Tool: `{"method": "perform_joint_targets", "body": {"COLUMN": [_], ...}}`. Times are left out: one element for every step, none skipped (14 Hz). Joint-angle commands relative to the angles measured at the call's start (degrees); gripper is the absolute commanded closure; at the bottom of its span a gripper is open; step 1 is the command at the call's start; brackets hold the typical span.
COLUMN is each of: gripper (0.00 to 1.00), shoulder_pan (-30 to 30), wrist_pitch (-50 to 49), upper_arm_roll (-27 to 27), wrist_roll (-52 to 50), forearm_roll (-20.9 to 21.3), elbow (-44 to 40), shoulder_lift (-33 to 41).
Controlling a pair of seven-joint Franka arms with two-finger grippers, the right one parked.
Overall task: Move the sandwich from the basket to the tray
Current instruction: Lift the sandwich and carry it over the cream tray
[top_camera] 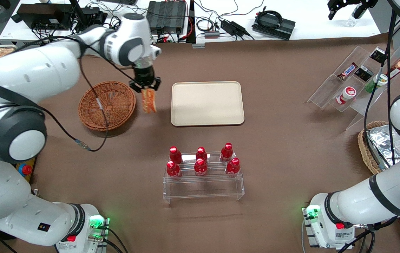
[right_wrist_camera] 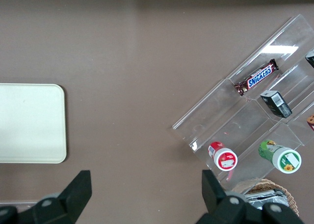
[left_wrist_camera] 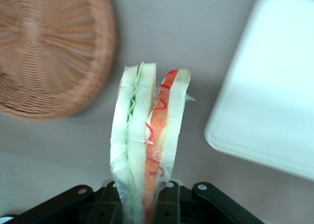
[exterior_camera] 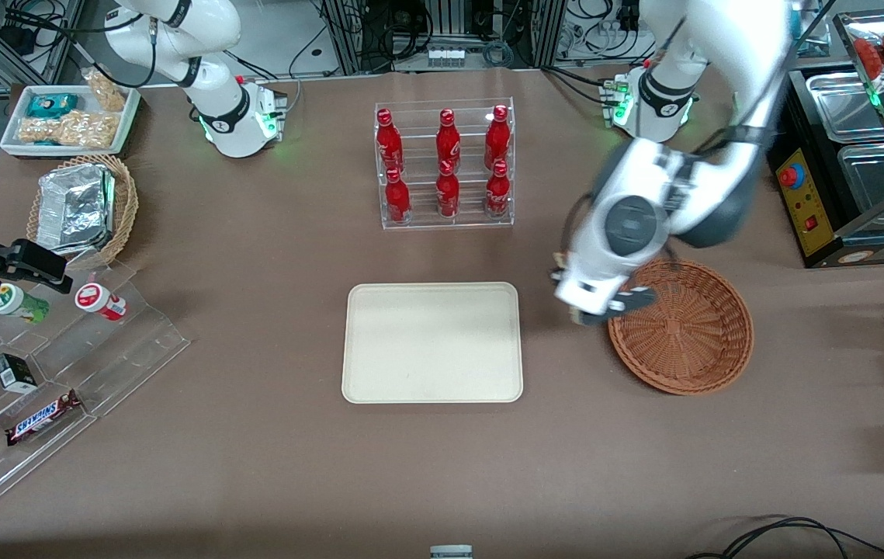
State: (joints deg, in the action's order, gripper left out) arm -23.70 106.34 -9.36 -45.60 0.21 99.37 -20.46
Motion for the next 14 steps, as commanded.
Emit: {"method": "perform_joint_targets", "body": {"gripper": [0.83,0.83,0.82,0.80,0.78,0.78,0.78,0.78,0.78,0.77,0.75,0.75,0.75,0.75], "shoulder_pan": [-7.65,-8.90,-9.70,-11.01,-11.89,-12.68,-13.30,-13.57,-13.92,-14.18,-14.27,-14.53,-14.54,-14.54], "wrist_pitch": [-0.61,-0.52,-0.18,0.96,2.36,3.86,5.00,4.93,4.84,4.84,4.92,5.01,5.10,5.10], "upper_arm_roll": [0.92,1.01,0.92,1.01,1.01,1.01,1.01,1.01,1.10,1.10,1.19,1.19,1.19,1.10], "wrist_roll": [-0.71,-0.71,-1.06,-1.94,-2.38,-2.56,-3.00,-3.70,-3.96,-4.05,-4.05,-3.97,-3.88,-3.88], "forearm_roll": [1.11,1.02,0.93,1.02,1.02,1.11,1.11,1.11,1.11,1.19,1.54,2.33,2.68,2.78], "elbow": [-11.62,-14.88,-17.52,-19.55,-20.53,-21.23,-23.33,-27.09,-30.26,-32.47,-33.97,-34.16,-34.25,-34.25], "shoulder_lift": [-10.27,-13.44,-15.73,-17.93,-19.43,-21.10,-23.12,-26.18,-28.82,-30.77,-32.09,-32.36,-32.45,-32.54]}}
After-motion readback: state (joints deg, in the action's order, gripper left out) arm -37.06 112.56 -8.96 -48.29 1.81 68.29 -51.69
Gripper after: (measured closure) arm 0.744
